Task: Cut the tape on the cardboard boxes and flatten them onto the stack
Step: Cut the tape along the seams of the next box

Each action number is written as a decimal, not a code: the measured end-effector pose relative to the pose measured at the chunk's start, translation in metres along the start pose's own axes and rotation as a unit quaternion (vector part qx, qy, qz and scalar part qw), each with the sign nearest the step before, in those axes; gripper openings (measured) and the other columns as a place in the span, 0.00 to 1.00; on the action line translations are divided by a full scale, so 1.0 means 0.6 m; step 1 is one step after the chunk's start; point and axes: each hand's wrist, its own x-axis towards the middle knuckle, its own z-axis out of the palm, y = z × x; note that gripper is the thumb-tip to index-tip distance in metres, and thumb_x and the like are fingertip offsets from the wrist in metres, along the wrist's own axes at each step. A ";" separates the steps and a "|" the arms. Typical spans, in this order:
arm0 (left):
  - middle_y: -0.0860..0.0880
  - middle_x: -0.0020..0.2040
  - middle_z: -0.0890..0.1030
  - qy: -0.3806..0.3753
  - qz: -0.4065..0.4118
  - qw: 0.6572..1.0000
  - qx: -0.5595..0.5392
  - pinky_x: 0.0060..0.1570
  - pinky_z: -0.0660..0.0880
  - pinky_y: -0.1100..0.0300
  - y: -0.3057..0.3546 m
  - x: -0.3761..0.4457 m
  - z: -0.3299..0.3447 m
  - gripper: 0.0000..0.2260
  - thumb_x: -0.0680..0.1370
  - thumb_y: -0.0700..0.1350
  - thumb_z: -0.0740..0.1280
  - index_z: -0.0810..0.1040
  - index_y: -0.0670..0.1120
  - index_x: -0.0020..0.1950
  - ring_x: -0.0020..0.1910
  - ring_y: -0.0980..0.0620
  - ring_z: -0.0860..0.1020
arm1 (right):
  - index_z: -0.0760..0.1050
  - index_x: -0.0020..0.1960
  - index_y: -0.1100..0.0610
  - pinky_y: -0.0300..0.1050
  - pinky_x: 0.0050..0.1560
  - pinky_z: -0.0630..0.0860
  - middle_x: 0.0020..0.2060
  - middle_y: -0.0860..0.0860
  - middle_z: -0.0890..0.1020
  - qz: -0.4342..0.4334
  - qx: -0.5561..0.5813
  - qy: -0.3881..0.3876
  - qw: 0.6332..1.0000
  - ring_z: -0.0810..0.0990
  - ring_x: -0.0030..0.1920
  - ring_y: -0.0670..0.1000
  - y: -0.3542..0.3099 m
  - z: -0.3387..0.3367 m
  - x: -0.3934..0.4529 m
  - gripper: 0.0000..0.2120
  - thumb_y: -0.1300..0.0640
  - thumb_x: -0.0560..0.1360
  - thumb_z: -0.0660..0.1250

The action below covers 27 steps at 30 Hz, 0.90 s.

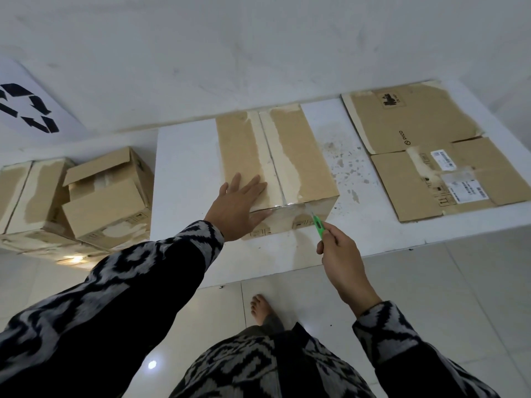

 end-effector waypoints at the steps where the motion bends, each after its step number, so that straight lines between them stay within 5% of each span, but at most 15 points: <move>1: 0.54 0.81 0.53 -0.002 0.000 1.000 -0.001 0.77 0.47 0.44 0.000 0.000 -0.001 0.31 0.81 0.63 0.56 0.56 0.52 0.80 0.80 0.42 0.46 | 0.71 0.71 0.48 0.42 0.34 0.68 0.37 0.48 0.76 0.000 0.006 -0.002 1.000 0.69 0.32 0.46 0.001 0.000 0.000 0.18 0.55 0.84 0.52; 6: 0.55 0.80 0.54 -0.010 0.003 1.000 -0.025 0.77 0.49 0.44 0.001 -0.004 -0.006 0.30 0.81 0.63 0.57 0.57 0.52 0.80 0.80 0.43 0.45 | 0.74 0.65 0.43 0.41 0.32 0.66 0.34 0.47 0.74 -0.001 0.029 -0.022 0.999 0.68 0.30 0.45 -0.007 0.009 0.009 0.17 0.55 0.83 0.53; 10: 0.57 0.80 0.53 -0.025 0.004 0.999 -0.021 0.76 0.53 0.45 -0.002 -0.003 -0.016 0.28 0.82 0.61 0.56 0.57 0.54 0.80 0.80 0.44 0.46 | 0.72 0.49 0.35 0.40 0.30 0.65 0.33 0.49 0.71 -0.012 0.030 -0.028 0.999 0.65 0.29 0.46 -0.015 0.014 0.005 0.18 0.56 0.83 0.52; 13: 0.57 0.80 0.53 -0.029 0.008 1.000 -0.003 0.76 0.54 0.45 0.000 -0.005 -0.019 0.27 0.83 0.60 0.54 0.56 0.54 0.80 0.80 0.44 0.46 | 0.73 0.55 0.43 0.33 0.25 0.63 0.30 0.46 0.71 -0.030 -0.009 -0.030 0.999 0.66 0.24 0.42 -0.010 0.021 -0.002 0.12 0.55 0.83 0.51; 17: 0.56 0.81 0.52 -0.033 0.014 0.999 0.018 0.76 0.52 0.46 0.003 -0.007 -0.016 0.27 0.83 0.59 0.51 0.54 0.53 0.80 0.80 0.42 0.46 | 0.72 0.53 0.42 0.38 0.28 0.64 0.30 0.46 0.71 -0.024 -0.016 -0.028 0.999 0.65 0.25 0.43 -0.019 0.031 0.008 0.13 0.56 0.83 0.51; 21: 0.55 0.81 0.52 -0.040 0.017 0.999 0.025 0.77 0.51 0.45 -0.001 -0.006 -0.013 0.27 0.83 0.60 0.50 0.53 0.53 0.80 0.80 0.42 0.46 | 0.69 0.50 0.49 0.33 0.25 0.62 0.24 0.42 0.70 -0.020 -0.027 -0.031 0.999 0.65 0.23 0.42 -0.024 0.032 0.011 0.10 0.56 0.83 0.51; 24: 0.55 0.80 0.53 -0.035 0.016 0.999 0.032 0.77 0.52 0.44 -0.001 -0.005 -0.011 0.26 0.83 0.60 0.50 0.54 0.53 0.80 0.80 0.42 0.47 | 0.77 0.63 0.48 0.33 0.26 0.62 0.28 0.44 0.69 -0.014 -0.037 -0.029 0.999 0.64 0.25 0.43 -0.036 0.038 0.022 0.18 0.56 0.83 0.51; 27: 0.55 0.80 0.54 -0.036 0.019 0.998 0.037 0.76 0.53 0.45 0.000 -0.007 -0.011 0.26 0.83 0.60 0.51 0.54 0.53 0.80 0.80 0.42 0.47 | 0.72 0.71 0.45 0.31 0.23 0.62 0.30 0.42 0.68 -0.016 -0.047 -0.029 0.998 0.66 0.25 0.43 -0.037 0.039 0.015 0.20 0.55 0.84 0.51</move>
